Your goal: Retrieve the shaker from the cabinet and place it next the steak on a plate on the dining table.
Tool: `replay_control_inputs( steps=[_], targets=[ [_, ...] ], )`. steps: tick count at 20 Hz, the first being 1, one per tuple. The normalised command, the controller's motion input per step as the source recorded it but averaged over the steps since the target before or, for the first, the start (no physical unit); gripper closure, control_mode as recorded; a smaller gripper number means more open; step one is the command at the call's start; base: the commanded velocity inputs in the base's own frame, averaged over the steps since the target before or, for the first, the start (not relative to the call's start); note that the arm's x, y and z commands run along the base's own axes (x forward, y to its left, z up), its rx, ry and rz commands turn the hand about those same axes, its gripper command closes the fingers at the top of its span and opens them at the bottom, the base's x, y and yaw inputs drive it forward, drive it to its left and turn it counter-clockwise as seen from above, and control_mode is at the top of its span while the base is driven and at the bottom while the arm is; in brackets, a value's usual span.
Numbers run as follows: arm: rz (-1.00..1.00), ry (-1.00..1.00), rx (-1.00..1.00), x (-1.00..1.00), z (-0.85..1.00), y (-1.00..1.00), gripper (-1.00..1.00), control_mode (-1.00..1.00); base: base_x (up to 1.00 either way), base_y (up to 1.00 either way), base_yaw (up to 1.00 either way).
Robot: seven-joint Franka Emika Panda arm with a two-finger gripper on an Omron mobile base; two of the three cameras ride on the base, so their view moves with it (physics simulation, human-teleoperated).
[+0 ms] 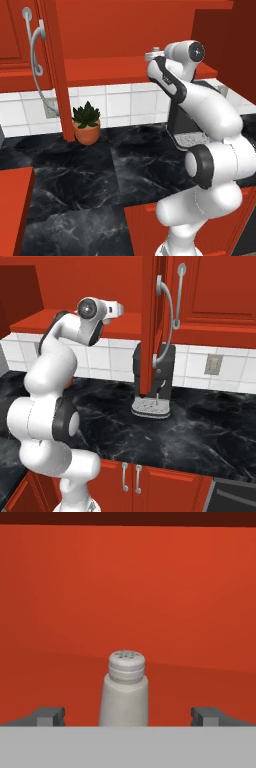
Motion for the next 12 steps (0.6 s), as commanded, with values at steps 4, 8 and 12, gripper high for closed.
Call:
replay_control_inputs(
  steps=[4, 8, 12],
  targets=[
    [0.00, 0.00, 0.00, 0.18, -0.09, 0.00, -1.00, -1.00, 0.00, 0.00, 0.00],
    [0.00, 0.00, 0.00, 0.15, -0.08, 0.00, -1.00, -1.00, 0.00, 0.00, 0.00],
    [0.00, 0.00, 0.00, 0.22, -0.11, 0.00, -1.00, -1.00, 0.00, 0.00, 0.00]
  ],
)
